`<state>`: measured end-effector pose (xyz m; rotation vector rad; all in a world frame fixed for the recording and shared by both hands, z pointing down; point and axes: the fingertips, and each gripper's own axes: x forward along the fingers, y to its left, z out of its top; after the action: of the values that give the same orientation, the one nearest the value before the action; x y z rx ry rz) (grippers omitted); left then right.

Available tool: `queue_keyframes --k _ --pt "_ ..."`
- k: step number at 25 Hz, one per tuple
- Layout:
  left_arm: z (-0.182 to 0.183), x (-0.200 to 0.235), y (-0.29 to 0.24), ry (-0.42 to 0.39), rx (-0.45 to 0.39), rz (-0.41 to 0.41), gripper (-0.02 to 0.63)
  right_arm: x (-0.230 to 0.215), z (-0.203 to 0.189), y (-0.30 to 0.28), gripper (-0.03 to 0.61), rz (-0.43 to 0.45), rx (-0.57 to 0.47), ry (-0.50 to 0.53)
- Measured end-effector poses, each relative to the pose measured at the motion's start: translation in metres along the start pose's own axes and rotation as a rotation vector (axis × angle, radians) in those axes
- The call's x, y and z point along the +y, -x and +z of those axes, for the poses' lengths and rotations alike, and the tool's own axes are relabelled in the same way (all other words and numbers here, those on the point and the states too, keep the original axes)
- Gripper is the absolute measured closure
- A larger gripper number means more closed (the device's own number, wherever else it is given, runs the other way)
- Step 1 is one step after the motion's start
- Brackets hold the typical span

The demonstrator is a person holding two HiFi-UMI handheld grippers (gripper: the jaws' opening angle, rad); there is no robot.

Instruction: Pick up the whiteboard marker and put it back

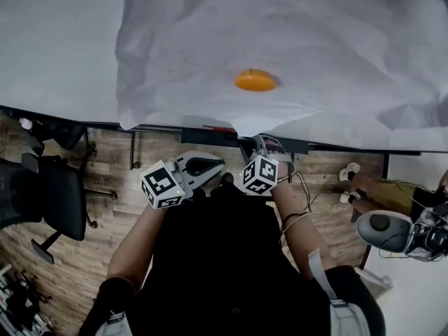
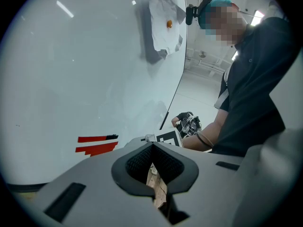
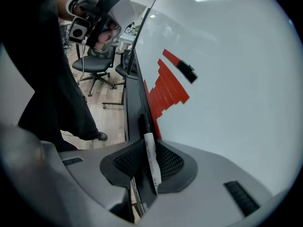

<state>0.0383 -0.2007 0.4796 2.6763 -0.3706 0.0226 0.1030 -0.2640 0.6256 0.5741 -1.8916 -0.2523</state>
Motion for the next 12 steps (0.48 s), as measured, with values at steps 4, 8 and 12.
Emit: queue_keyframes --k 4,8,12 --pt "-0.0012 -0.0010 -0.0003 0.001 0.002 -0.003 0.601 -0.0008 -0.0009 -0.0019 0.492 -0.034 0.001 0.017" --pt "-0.0016 -0.0016 0.0000 0.001 0.001 -0.003 0.601 -0.0010 -0.0004 -0.0016 0.494 -0.032 -0.008 0.037" --pt "-0.0015 -0.0027 0.0017 0.000 -0.002 0.003 0.601 -0.0021 0.0075 0.0068 0.505 -0.043 -0.056 0.036"
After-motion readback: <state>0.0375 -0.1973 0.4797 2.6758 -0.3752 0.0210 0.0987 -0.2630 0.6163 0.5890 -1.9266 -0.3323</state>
